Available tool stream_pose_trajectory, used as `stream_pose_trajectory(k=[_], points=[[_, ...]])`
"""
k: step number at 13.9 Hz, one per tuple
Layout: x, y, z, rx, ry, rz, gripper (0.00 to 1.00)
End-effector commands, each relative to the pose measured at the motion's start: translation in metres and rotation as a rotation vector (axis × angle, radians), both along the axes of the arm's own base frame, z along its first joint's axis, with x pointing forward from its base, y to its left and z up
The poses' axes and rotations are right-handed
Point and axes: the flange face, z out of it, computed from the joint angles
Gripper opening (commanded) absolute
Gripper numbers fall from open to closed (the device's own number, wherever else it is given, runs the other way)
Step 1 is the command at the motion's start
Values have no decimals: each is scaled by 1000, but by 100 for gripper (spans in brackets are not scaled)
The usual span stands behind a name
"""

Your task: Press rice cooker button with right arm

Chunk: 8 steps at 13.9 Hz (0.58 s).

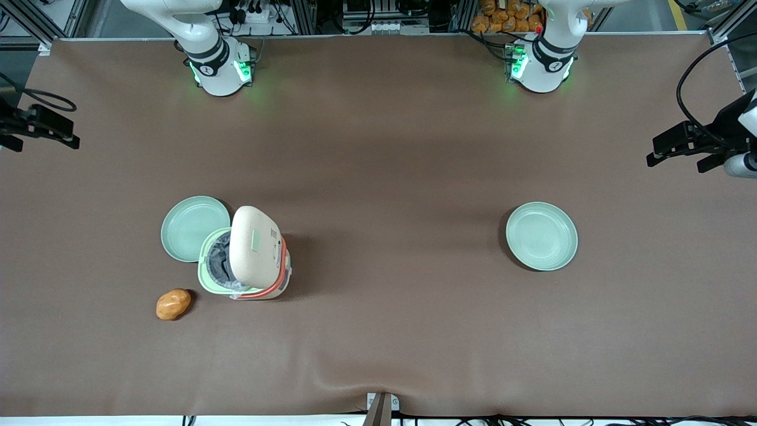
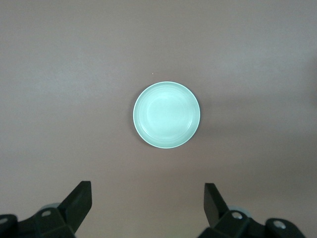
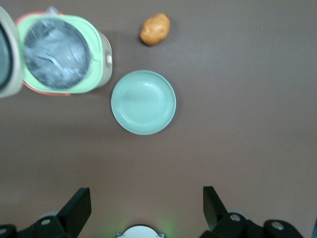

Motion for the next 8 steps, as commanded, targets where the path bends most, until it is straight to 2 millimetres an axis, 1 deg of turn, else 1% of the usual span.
stream_pose_trajectory(k=[1, 3, 7, 8], points=[[-10, 5, -14, -11, 36, 11, 100], [-16, 8, -11, -5, 60, -11, 100], [-30, 15, 5, 56, 68, -49, 100], [-31, 17, 6, 71, 68, -49, 100]])
